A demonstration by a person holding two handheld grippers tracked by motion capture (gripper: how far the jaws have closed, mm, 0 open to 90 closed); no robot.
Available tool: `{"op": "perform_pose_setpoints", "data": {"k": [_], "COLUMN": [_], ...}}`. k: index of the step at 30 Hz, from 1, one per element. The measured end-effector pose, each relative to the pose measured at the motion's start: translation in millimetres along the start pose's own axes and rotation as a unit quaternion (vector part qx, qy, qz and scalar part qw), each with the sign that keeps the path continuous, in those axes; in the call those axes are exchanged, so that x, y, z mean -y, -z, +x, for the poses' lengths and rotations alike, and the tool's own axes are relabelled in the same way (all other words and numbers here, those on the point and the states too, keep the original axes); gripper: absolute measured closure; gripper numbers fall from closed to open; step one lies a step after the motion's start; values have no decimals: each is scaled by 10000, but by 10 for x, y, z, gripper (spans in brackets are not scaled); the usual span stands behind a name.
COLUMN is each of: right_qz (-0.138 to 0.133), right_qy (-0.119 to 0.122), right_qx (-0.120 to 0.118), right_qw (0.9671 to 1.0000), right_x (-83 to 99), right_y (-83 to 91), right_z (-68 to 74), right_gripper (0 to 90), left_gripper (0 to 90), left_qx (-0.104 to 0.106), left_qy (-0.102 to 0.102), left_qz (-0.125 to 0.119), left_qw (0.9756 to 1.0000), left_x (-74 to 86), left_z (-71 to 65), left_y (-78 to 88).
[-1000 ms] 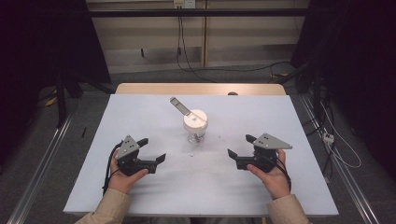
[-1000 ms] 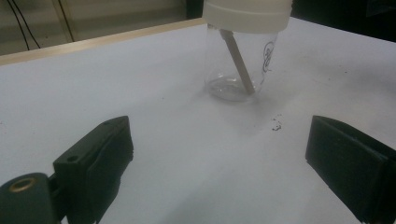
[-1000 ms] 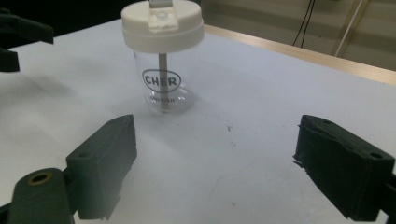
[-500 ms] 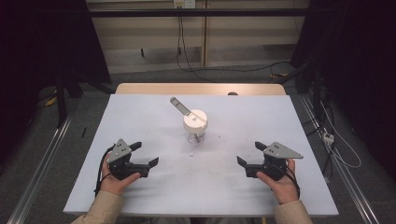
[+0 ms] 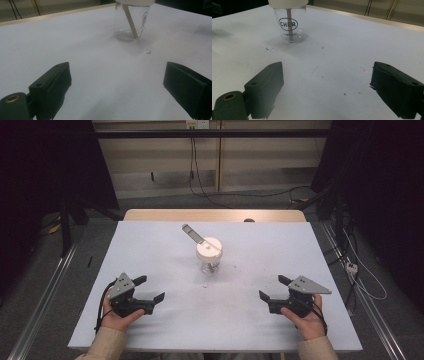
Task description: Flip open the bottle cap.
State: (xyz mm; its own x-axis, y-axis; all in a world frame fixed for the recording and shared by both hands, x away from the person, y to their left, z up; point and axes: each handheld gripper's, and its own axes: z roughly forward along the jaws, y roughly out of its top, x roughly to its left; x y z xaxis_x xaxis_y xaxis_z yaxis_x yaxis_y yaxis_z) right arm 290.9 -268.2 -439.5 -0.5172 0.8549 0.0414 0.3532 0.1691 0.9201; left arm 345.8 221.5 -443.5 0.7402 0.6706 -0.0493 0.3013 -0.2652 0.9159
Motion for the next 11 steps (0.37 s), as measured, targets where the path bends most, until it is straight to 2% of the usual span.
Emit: {"op": "perform_pose_setpoints", "data": {"k": [2, 3, 5, 11], "right_qz": [-7, -11, -16, 48], "right_qy": [-51, -63, -117, -123], "right_qx": [22, 35, 31, 67], "right_qw": [10000, 10000, 9999, 9999], "right_x": [21, 30, 42, 69], "right_y": [20, 27, 33, 20], "right_z": [-20, -27, -36, -43], "right_gripper": [109, 108, 109, 108], "left_gripper": [74, 74, 74, 74], "left_qx": [-25, -28, -64, -66], "left_qy": [10, 80, 62, 102], "left_qz": [-6, -2, -1, -86], "left_qw": [10000, 10000, 10000, 9999], "left_x": [23, 34, 32, 11], "left_z": [18, 26, 33, 32], "left_y": [3, 2, 6, 9]}}
